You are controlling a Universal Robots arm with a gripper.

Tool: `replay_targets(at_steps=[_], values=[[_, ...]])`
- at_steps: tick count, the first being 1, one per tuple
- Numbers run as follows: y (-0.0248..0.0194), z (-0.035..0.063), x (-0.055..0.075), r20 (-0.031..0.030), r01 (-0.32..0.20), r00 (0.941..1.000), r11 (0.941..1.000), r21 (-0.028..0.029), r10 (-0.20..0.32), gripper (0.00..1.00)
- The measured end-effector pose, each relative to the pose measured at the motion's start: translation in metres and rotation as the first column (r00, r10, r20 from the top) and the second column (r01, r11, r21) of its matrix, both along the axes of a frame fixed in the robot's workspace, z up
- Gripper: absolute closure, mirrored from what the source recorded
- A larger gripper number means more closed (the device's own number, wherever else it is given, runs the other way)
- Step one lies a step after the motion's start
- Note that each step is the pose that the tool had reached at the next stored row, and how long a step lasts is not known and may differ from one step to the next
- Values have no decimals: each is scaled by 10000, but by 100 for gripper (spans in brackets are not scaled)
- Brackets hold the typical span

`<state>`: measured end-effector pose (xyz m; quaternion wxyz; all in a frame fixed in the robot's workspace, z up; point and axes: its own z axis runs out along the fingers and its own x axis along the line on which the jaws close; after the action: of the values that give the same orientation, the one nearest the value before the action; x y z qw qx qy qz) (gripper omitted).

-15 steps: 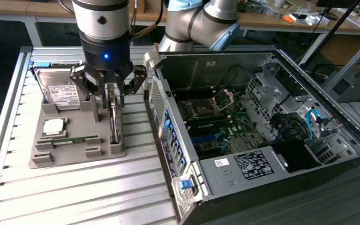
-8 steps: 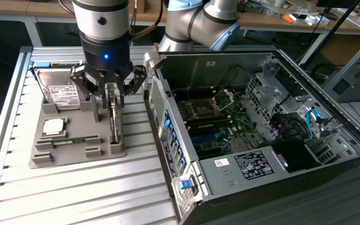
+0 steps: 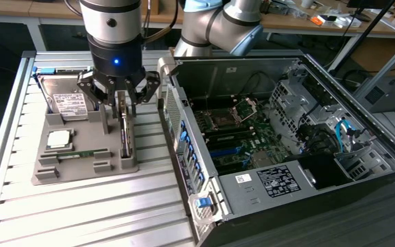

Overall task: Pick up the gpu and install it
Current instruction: 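Pick up the gpu and move the gpu toward the slot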

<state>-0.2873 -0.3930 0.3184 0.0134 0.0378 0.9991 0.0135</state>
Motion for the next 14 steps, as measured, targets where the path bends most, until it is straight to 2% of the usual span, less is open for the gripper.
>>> replay_targets(at_steps=[14], values=[[21,-34,-5,-1,0,10000,10000,-3,0,58]])
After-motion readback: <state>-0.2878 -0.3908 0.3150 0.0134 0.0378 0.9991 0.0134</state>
